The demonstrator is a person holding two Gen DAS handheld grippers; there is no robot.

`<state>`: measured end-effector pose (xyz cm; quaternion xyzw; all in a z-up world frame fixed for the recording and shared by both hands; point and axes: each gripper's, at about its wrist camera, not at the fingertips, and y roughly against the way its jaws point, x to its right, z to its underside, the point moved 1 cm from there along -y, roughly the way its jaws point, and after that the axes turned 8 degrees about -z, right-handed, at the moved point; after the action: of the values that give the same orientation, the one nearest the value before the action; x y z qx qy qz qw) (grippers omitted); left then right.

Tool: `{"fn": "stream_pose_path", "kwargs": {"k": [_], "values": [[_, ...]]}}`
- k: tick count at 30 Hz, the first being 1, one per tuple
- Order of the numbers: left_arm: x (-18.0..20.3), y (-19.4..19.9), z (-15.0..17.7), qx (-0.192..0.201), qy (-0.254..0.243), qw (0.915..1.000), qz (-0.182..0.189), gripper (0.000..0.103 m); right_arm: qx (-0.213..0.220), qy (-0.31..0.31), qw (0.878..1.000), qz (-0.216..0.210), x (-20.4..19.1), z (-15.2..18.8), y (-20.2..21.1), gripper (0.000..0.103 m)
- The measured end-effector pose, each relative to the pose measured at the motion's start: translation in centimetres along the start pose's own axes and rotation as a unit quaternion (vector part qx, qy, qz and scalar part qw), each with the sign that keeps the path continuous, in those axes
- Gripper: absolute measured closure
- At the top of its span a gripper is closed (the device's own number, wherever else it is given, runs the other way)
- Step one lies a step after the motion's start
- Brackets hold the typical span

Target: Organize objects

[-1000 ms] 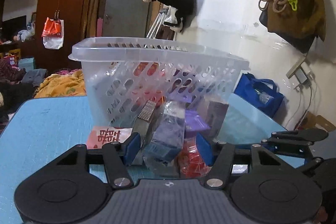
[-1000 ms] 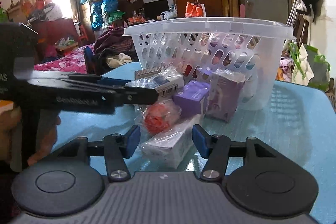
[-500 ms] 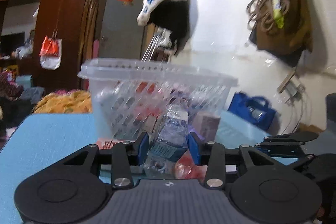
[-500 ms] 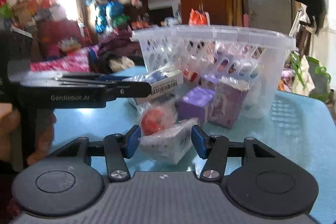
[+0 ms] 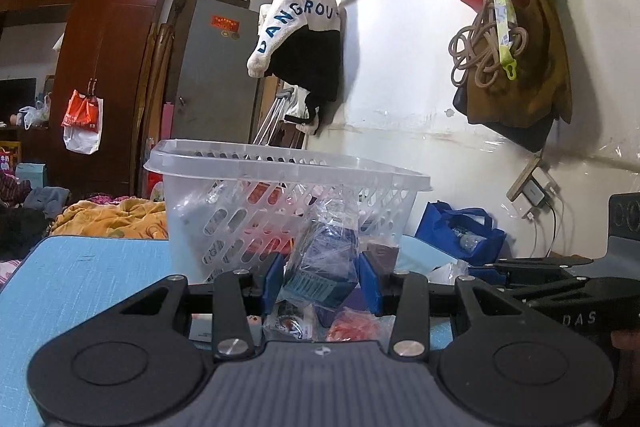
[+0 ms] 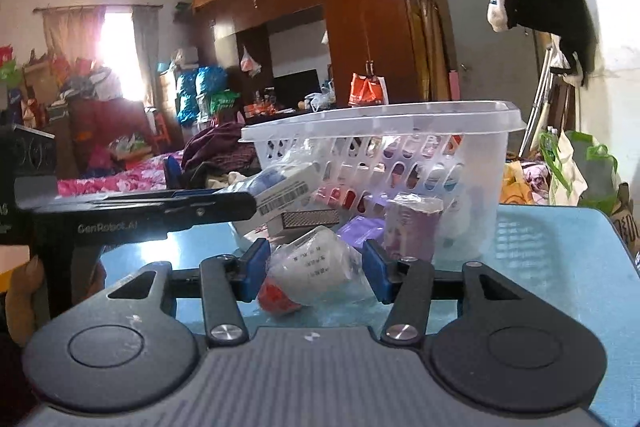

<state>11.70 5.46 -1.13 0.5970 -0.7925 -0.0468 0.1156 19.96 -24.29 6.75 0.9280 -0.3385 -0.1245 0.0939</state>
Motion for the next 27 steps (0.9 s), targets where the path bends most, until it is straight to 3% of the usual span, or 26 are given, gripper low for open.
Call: {"fn": "stream_pose_path", "kwargs": {"k": [27], "values": [[0.1,0.6,0.3,0.008,-0.008,0.9999,0.009,0.058,0.049,-0.028,0.998,0.023,1.1,0.0,1.0,0.05]]}}
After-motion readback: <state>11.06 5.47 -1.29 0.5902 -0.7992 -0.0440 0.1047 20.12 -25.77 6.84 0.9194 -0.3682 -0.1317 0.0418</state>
